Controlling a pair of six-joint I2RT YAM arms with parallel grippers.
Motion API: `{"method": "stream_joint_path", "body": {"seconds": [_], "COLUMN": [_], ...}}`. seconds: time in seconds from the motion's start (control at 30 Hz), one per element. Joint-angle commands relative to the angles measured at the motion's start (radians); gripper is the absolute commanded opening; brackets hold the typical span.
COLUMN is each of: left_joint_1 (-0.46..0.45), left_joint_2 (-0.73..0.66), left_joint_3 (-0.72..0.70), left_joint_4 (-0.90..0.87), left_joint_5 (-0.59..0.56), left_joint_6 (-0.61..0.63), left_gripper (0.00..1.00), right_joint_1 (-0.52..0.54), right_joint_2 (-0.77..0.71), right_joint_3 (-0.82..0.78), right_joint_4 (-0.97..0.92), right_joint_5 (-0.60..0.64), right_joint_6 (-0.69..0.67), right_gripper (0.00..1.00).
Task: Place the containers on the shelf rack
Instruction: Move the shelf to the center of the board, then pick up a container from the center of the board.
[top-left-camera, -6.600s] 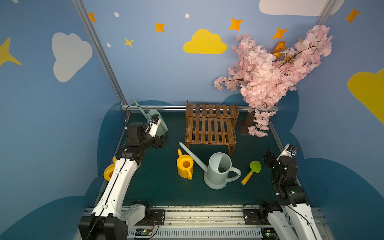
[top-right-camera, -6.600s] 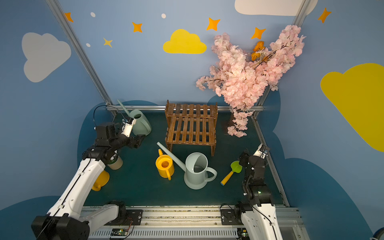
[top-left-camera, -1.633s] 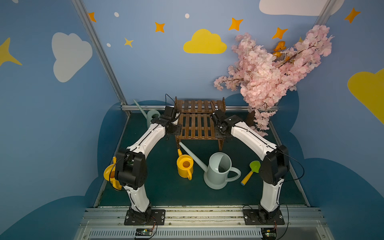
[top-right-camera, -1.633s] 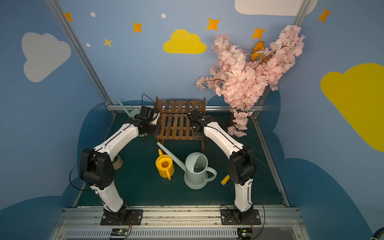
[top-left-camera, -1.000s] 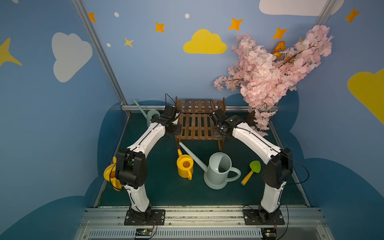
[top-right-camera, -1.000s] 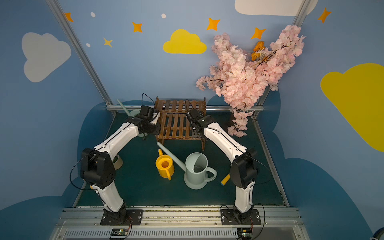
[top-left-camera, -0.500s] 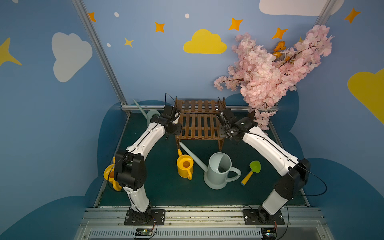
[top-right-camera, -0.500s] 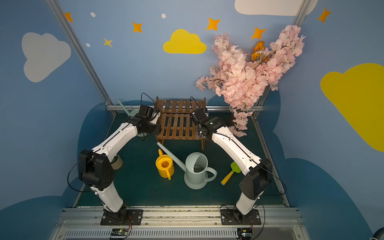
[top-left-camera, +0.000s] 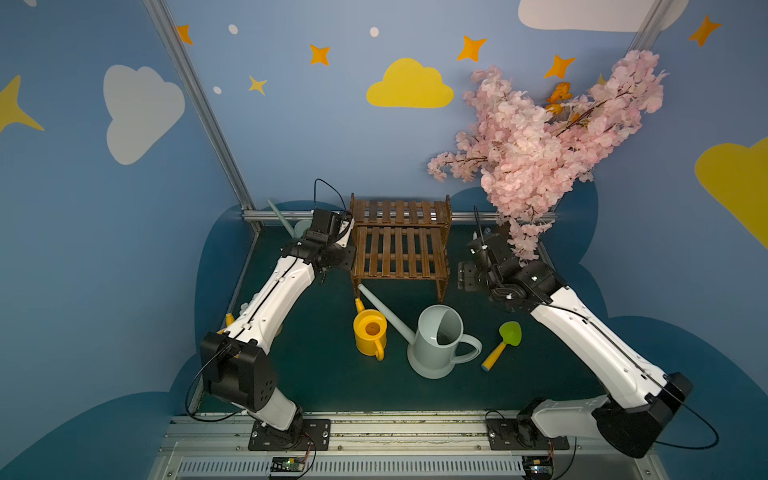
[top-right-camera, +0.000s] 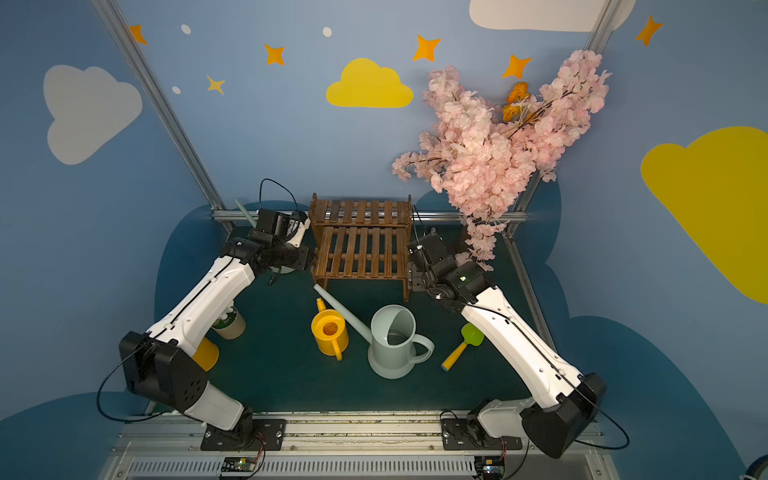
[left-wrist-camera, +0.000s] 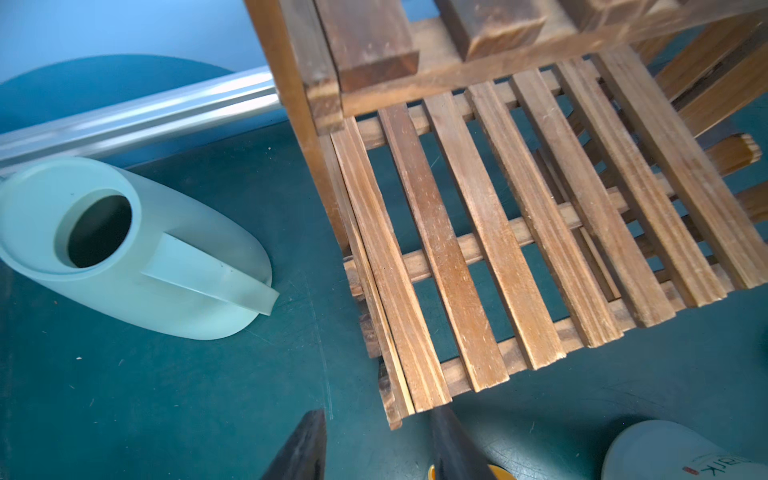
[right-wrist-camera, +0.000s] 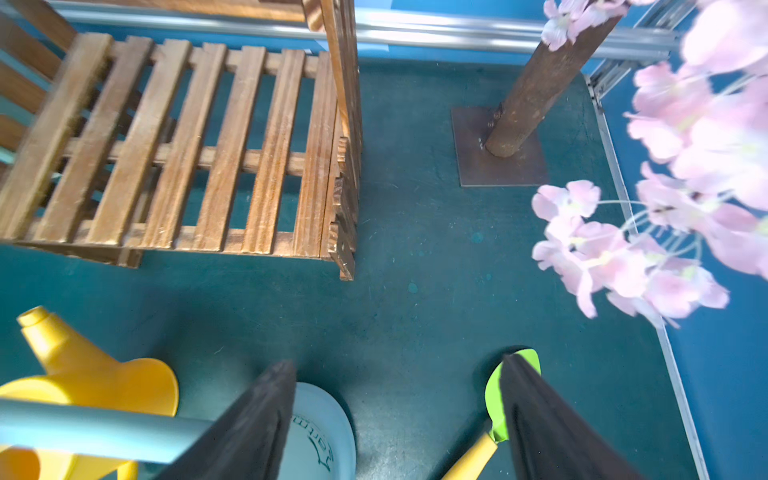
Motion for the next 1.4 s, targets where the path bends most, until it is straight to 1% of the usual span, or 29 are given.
{"method": "stream_joint_path", "body": {"seconds": [0.0, 0.07, 0.1, 0.13, 0.2, 0.37, 0.4, 0.43, 0.53, 0.63, 0.73, 0.87, 1.07, 1.23, 1.37], "left_joint_1": [0.006, 0.006, 0.006, 0.006, 0.006, 0.005, 0.005, 0.006, 0.006, 0.006, 0.006, 0.006, 0.006, 0.006, 0.006], "left_joint_2": [-0.038, -0.056, -0.065, -0.076, -0.095, -0.131, -0.138, -0.144, -0.166, -0.186, -0.194, -0.195, -0.196, -0.198, -0.208], "left_joint_3": [-0.012, -0.015, -0.018, -0.019, -0.026, -0.037, -0.038, -0.04, -0.049, -0.06, -0.068, -0.075, -0.078, -0.087, -0.095], "left_joint_4": [-0.012, -0.013, -0.013, -0.011, -0.01, -0.017, -0.025, -0.032, -0.038, -0.045, -0.05, -0.056, -0.053, -0.049, -0.019], "left_joint_5": [-0.003, 0.008, 0.024, 0.038, 0.086, 0.264, 0.326, 0.385, 0.497, 0.587, 0.625, 0.635, 0.649, 0.649, 0.615], "left_joint_6": [0.025, 0.036, 0.048, 0.058, 0.085, 0.197, 0.23, 0.261, 0.312, 0.346, 0.349, 0.354, 0.356, 0.351, 0.327], "left_gripper": [0.47, 0.49, 0.52, 0.56, 0.66, 0.92, 0.96, 0.99, 1.0, 1.0, 1.0, 1.0, 1.0, 1.0, 1.0], "right_joint_1": [-0.005, -0.012, -0.018, -0.023, -0.036, -0.041, -0.041, -0.041, -0.037, -0.03, -0.026, -0.018, -0.006, 0.003, 0.013], "right_joint_2": [-0.082, -0.127, -0.148, -0.164, -0.187, -0.232, -0.241, -0.248, -0.285, -0.333, -0.371, -0.397, -0.368, -0.327, -0.28], "right_joint_3": [-0.026, -0.048, -0.05, -0.05, -0.032, -0.031, -0.036, -0.039, -0.067, -0.109, -0.152, -0.217, -0.261, -0.288, -0.312], "right_joint_4": [0.047, 0.036, 0.02, -0.001, -0.082, -0.224, -0.247, -0.274, -0.317, -0.344, -0.366, -0.372, -0.355, -0.311, -0.251], "right_joint_5": [-0.052, -0.09, -0.1, -0.116, -0.193, -0.338, -0.351, -0.364, -0.407, -0.483, -0.546, -0.601, -0.65, -0.632, -0.602], "right_joint_6": [-0.117, -0.186, -0.207, -0.226, -0.27, -0.385, -0.406, -0.427, -0.513, -0.622, -0.712, -0.778, -0.79, -0.788, -0.749], "right_gripper": [0.84, 0.86, 0.88, 0.9, 0.95, 0.96, 0.96, 0.95, 0.94, 0.94, 0.94, 0.94, 0.94, 0.93, 0.91]}}
